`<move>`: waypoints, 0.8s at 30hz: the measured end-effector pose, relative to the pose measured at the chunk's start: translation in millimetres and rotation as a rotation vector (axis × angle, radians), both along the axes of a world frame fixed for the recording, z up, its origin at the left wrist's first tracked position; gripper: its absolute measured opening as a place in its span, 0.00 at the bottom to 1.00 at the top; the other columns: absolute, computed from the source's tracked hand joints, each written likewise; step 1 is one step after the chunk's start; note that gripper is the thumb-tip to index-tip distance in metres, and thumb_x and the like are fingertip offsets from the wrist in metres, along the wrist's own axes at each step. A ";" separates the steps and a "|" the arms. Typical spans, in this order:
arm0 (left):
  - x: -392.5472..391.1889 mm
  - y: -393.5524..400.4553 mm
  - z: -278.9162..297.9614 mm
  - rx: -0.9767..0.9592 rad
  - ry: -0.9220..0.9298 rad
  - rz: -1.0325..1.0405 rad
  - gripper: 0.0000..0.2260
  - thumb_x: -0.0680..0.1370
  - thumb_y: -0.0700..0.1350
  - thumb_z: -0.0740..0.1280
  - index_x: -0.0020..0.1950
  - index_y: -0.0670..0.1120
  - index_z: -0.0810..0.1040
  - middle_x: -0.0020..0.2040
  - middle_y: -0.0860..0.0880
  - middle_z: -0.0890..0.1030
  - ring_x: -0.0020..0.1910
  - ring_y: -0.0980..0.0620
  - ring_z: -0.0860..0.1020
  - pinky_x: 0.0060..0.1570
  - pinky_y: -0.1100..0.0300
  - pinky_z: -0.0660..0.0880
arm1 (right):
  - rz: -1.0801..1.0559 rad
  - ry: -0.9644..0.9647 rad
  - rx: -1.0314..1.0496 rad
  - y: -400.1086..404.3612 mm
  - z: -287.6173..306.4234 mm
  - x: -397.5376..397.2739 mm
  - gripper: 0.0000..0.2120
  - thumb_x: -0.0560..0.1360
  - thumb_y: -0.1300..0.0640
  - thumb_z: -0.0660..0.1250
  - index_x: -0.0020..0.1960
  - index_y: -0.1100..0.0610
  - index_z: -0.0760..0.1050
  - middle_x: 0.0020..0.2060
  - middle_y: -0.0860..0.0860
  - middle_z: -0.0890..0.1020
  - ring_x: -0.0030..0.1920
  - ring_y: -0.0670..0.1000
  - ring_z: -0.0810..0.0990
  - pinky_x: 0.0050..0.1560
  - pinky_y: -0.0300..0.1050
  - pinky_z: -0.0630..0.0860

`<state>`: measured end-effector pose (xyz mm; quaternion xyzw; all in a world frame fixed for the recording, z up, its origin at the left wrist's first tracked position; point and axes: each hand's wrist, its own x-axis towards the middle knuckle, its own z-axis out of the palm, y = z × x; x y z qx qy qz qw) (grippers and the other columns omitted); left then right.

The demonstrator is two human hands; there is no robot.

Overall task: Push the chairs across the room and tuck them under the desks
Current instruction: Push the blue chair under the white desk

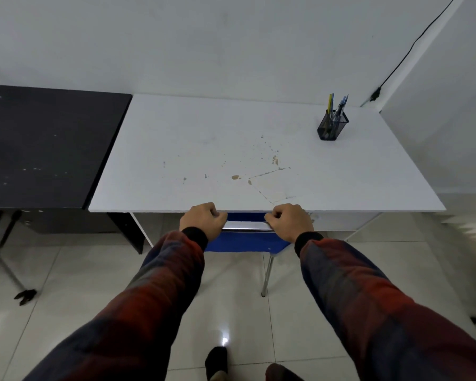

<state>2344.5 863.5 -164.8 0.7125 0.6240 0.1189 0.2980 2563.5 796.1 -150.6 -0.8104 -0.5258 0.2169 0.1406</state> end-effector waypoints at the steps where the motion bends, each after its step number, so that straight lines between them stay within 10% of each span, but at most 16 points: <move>1: 1.4 0.4 -0.9 0.000 -0.002 -0.001 0.13 0.73 0.55 0.64 0.33 0.50 0.70 0.32 0.54 0.75 0.33 0.51 0.74 0.33 0.60 0.65 | -0.001 -0.012 0.001 0.4 0.3 0.8 0.15 0.76 0.47 0.67 0.38 0.57 0.81 0.33 0.52 0.83 0.36 0.52 0.78 0.34 0.42 0.69; 8: 2.0 -4.7 0.8 0.099 0.014 -0.002 0.10 0.75 0.53 0.62 0.37 0.49 0.75 0.40 0.52 0.77 0.42 0.48 0.76 0.47 0.55 0.69 | -0.155 -0.169 0.042 -7.8 -1.7 -15.4 0.16 0.78 0.48 0.60 0.38 0.55 0.79 0.36 0.51 0.79 0.44 0.55 0.76 0.45 0.46 0.68; 13: 7.8 -21.5 1.9 0.146 0.113 0.088 0.16 0.80 0.55 0.57 0.51 0.47 0.79 0.52 0.47 0.76 0.55 0.45 0.71 0.56 0.49 0.64 | -0.161 -0.169 0.042 -25.3 -10.9 -23.2 0.22 0.80 0.38 0.55 0.52 0.53 0.79 0.55 0.53 0.75 0.60 0.57 0.69 0.56 0.51 0.65; 24: -6.0 -64.0 0.2 0.104 0.085 -0.037 0.23 0.82 0.56 0.55 0.76 0.49 0.62 0.77 0.48 0.59 0.77 0.43 0.53 0.73 0.46 0.56 | -0.161 -0.052 -0.018 -48.2 -9.5 -37.8 0.29 0.79 0.32 0.53 0.72 0.48 0.69 0.76 0.56 0.60 0.78 0.61 0.52 0.74 0.63 0.55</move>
